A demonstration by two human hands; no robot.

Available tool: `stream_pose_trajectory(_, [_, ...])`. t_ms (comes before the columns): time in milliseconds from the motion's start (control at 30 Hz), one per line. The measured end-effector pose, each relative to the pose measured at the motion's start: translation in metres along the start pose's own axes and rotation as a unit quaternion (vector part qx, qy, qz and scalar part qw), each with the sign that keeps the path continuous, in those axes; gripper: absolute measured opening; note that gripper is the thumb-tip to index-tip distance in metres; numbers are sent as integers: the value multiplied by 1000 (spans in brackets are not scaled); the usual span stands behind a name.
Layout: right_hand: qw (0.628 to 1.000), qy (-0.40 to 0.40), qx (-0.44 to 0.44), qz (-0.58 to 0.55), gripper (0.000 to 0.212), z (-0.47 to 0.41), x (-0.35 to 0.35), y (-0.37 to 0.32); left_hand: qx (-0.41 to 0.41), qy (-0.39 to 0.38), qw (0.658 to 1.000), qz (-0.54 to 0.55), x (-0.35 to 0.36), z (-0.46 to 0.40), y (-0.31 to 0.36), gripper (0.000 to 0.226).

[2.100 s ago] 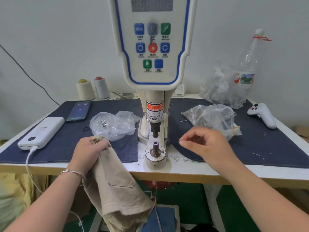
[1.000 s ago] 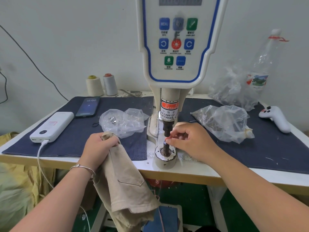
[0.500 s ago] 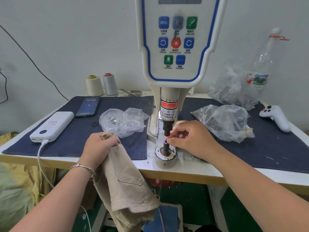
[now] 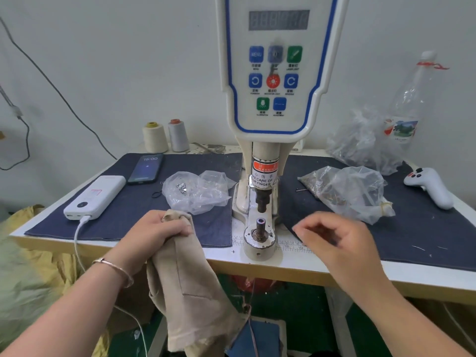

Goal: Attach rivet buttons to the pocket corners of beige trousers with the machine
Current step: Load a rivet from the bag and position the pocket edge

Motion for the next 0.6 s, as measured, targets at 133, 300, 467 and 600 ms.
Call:
stream_pose_trajectory(133, [999,-22,7,-29,18,30,15,-13,-1,-177,983,53,13,36,28,36])
stream_pose_trajectory(300, [968,-225,44,-99,84,38,48,-38,39,-331,932,144,49,72,74,33])
stream_pose_trajectory(467, [855,-411,76,-307,60,51,55,-48,56,-474,872,105,72,91,97,33])
stream_pose_trajectory(600, [818,-359,140,-426,46,68,30,-26,-32,-454,890,-12,67,88,70,39])
Point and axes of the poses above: each hand's wrist, its own z-axis away from the middle knuckle, its own x-axis out of the palm, y = z × x, the point moved 3 cm from there along -z, towards the middle knuckle, and after that the axes turned 11 degrees about -y, right-handed, at the moved point
